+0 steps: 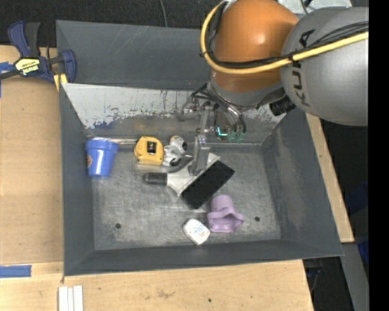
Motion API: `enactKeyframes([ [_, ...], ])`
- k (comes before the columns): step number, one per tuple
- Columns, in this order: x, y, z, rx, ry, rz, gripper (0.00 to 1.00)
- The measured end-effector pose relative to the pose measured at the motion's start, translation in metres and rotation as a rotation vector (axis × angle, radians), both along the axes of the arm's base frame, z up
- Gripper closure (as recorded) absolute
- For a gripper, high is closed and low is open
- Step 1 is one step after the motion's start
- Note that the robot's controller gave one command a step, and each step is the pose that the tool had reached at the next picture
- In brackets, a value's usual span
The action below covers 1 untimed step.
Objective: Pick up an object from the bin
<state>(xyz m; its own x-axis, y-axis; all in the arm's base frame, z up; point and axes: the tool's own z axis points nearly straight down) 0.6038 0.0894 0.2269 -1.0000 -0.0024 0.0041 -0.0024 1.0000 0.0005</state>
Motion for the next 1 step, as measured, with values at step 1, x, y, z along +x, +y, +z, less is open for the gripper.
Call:
enactKeyframes([
  [1, 0.0015, -0.0004, 0.0043, 0.000, -0.008, -0.001, 0.00],
])
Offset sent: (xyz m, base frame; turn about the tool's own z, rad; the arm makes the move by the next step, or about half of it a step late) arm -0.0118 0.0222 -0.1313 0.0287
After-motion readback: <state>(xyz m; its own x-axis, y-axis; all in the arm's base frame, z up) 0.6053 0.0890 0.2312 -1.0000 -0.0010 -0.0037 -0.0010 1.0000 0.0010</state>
